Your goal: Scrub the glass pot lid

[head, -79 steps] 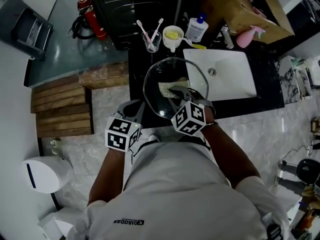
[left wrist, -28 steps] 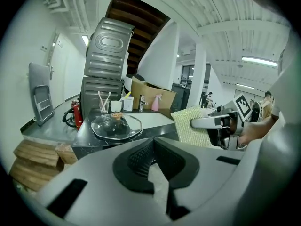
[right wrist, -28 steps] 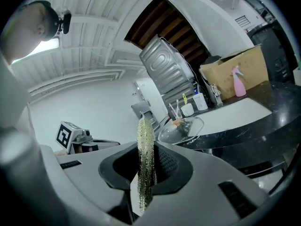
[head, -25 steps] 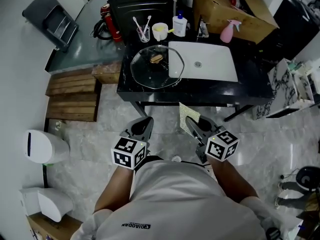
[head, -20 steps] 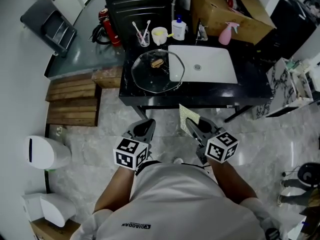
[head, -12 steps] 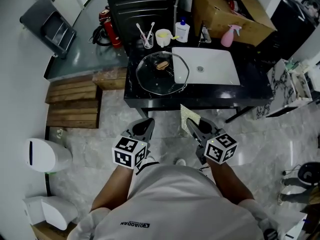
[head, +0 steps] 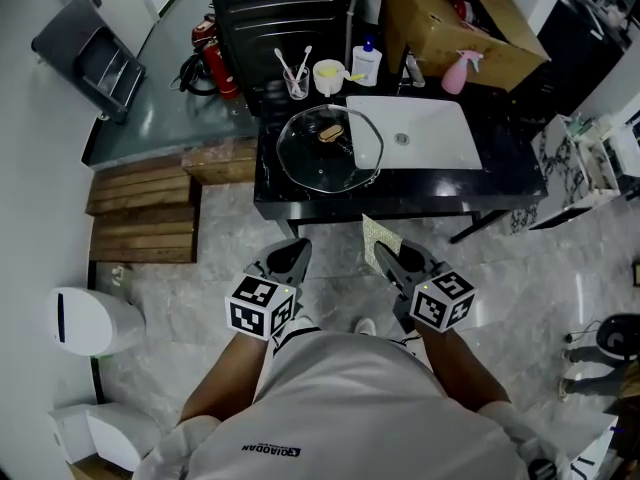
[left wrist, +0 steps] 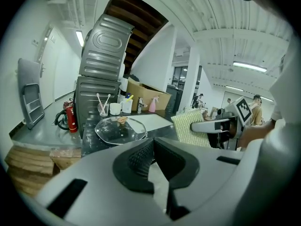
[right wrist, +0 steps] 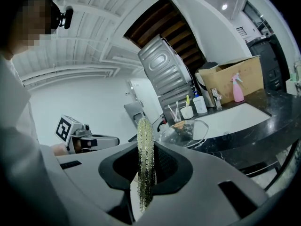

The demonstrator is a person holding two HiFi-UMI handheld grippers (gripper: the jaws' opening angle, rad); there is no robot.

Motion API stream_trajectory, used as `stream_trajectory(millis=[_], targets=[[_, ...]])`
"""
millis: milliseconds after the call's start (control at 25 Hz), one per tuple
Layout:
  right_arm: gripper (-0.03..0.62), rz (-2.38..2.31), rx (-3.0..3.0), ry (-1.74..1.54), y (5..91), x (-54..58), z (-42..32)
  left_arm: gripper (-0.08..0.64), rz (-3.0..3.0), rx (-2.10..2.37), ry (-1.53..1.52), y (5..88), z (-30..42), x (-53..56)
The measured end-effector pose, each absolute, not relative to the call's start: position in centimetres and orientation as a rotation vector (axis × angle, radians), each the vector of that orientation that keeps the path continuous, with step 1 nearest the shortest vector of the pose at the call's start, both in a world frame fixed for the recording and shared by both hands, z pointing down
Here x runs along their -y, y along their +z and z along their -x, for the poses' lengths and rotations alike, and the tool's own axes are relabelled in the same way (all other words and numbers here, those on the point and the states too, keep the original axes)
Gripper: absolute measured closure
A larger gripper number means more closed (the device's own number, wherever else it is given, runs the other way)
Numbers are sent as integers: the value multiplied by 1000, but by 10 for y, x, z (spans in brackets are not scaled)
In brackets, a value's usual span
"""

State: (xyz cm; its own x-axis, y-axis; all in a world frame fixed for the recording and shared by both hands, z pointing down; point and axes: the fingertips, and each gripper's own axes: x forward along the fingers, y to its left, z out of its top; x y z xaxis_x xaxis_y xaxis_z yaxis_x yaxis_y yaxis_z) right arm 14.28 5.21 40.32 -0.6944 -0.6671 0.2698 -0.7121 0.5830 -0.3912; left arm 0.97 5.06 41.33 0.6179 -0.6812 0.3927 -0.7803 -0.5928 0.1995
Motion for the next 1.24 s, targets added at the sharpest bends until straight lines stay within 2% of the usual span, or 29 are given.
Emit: stream_trajectory(millis=[1240], targets=[[512,-1249,2680,780,407,-74,-139,545,-2531,1141,351,408,-4,-56]])
